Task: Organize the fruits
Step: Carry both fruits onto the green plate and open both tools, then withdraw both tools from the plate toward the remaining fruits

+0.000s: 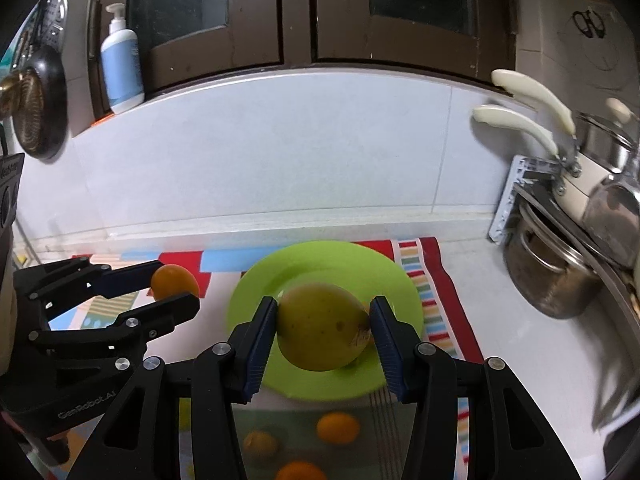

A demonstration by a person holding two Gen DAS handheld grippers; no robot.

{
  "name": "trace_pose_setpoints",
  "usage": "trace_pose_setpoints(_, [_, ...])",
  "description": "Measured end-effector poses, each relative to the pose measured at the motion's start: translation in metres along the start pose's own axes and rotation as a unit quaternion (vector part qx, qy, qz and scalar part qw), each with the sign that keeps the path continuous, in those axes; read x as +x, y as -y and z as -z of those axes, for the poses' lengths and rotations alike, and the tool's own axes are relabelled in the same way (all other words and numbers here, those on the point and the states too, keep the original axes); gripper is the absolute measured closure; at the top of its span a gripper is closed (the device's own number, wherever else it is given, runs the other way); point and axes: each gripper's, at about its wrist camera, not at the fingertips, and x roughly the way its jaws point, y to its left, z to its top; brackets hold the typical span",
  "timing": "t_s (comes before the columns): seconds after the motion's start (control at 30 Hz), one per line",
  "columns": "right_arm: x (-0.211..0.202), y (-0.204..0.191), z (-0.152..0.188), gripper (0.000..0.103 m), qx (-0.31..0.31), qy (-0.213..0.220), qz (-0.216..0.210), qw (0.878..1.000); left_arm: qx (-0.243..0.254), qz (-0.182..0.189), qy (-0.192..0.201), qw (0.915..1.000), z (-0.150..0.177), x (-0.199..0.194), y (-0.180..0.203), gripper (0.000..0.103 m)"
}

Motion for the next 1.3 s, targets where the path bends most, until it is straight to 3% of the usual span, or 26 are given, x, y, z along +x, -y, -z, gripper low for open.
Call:
trace_pose_setpoints(0.37, [0.067, 0.011, -0.012, 0.054, -0.009, -0.024, -0.007, 1.000, 0.004, -0.002, -0.031, 0.9995, -0.008, 0.068, -0.015, 0.064])
trace_pose_setpoints(0.77, [0.118, 0.026, -0.008, 0.054, 0.005, -0.057, -0.013, 0.998, 0.014, 0.010, -0.055, 0.9983, -0.010, 0.108, -0.016, 0.062])
trace_pose_setpoints(0.83, [0.120, 0.027, -0.008, 0.053, 0.010, -0.061, -0.015, 0.998, 0.015, 0.009, -0.055, 0.9983, -0.010, 0.108, -0.016, 0.050])
trace_pose_setpoints(0.93, [0.116, 0.030, -0.009, 0.047, 0.020, -0.054, -0.008, 0.998, 0.017, 0.000, -0.047, 0.9988, -0.009, 0.099, -0.018, 0.048])
trace_pose_setpoints(1.3, [0.052, 0.021, -0.008, 0.041, 0.021, -0.006, 0.028, 0.999, 0.016, -0.030, -0.006, 0.9994, -0.005, 0.032, -0.009, 0.028])
